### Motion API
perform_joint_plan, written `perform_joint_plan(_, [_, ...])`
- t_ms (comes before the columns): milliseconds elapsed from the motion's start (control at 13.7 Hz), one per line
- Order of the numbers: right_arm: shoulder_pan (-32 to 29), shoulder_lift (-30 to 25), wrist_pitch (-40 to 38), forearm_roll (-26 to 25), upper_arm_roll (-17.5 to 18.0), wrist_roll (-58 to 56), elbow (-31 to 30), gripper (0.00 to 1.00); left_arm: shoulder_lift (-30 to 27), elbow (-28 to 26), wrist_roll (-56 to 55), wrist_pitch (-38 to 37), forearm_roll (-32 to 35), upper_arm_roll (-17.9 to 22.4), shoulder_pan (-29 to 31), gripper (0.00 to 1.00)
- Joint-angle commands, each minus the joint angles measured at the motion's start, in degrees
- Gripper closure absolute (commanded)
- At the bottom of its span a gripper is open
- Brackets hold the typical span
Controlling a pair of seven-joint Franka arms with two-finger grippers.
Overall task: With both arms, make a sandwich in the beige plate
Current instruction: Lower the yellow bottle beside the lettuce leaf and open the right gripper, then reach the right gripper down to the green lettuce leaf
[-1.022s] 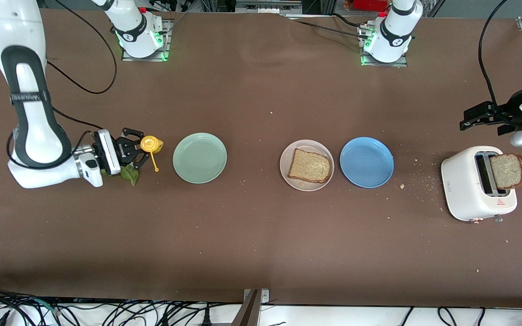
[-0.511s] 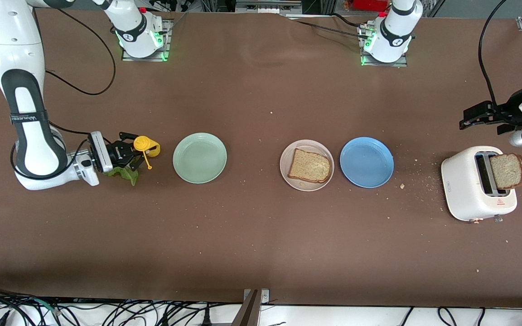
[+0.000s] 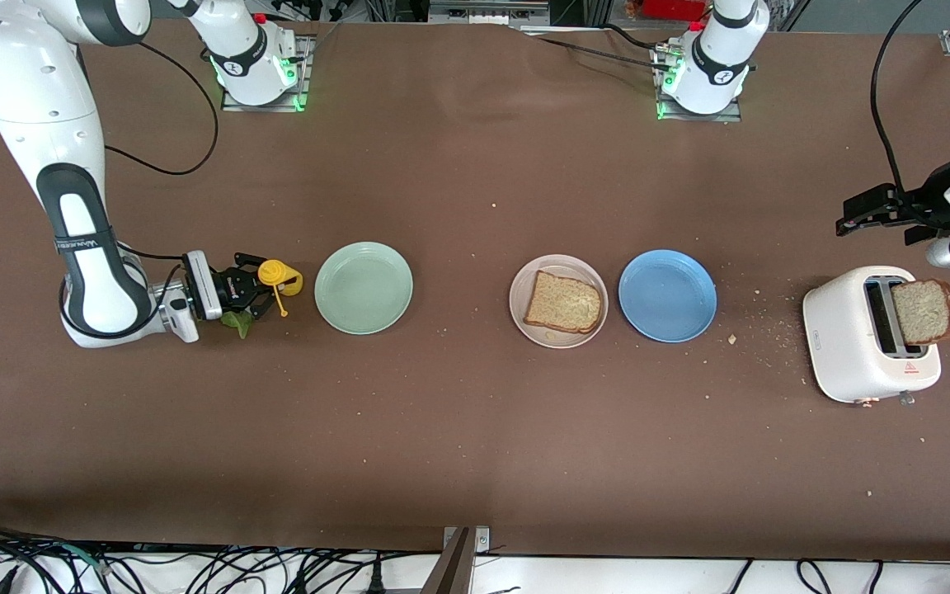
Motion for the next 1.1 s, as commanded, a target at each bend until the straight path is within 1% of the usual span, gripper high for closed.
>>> perform_joint_plan(0, [-1.0, 1.7, -0.6, 2.4, 0.3, -2.0, 1.0, 0.86, -0.7, -0.4, -0.1, -1.2, 0.0, -0.1, 0.1, 0.00])
perform_joint_plan(73, [-1.0, 1.7, -0.6, 2.5, 0.3, -1.9, 1.0, 0.83, -0.7, -0.4, -0.2, -1.2, 0.0, 0.0, 0.1, 0.00])
perform_joint_plan(146, [-1.0, 1.5, -0.6, 2.5, 0.3, -0.7, 1.0, 0.56, -0.6, -0.4, -0.2, -1.2, 0.0, 0.1, 0.1, 0.00])
perform_joint_plan(219, [-1.5, 1.3, -0.6, 2.3, 0.3, 1.0, 2.1, 0.01, -0.6, -0.4, -0.2, -1.2, -0.1, 0.2, 0.2, 0.00])
perform_joint_plan(292, [-1.5, 1.1, -0.6, 1.5, 0.2, 2.7, 3.3, 0.00, -0.6, -0.4, -0.1, -1.2, -0.1, 0.2, 0.3, 0.00])
perform_joint_plan(438, [-1.5, -0.3, -0.6, -3.1, 0.2, 7.7, 6.4, 0.00, -0.5, 0.6, -0.1, -1.2, -0.1, 0.2, 0.6, 0.00])
perform_joint_plan(584, [-2.2, -3.1, 0.6, -7.0, 0.2, 16.2, 9.1, 0.00, -0.5, 0.6, -0.2, -1.2, 0.0, 0.2, 0.6, 0.00])
perform_joint_plan(730, [-2.9, -6.8, 1.8, -9.9, 0.1, 24.9, 9.9, 0.00, -0.3, 0.6, -0.1, -1.2, 0.0, 0.2, 0.6, 0.00])
perform_joint_plan(876, [-2.8, -10.3, 4.5, -18.1, 0.3, 34.1, 10.7, 0.00, 0.1, 0.6, -0.1, -1.2, 0.1, 0.3, 1.2, 0.00])
perform_joint_plan(1022, [-2.5, -12.6, 5.9, -23.5, 0.6, 43.5, 10.7, 0.00, 0.1, 0.6, -0.1, -1.2, 0.1, 0.3, 1.9, 0.00])
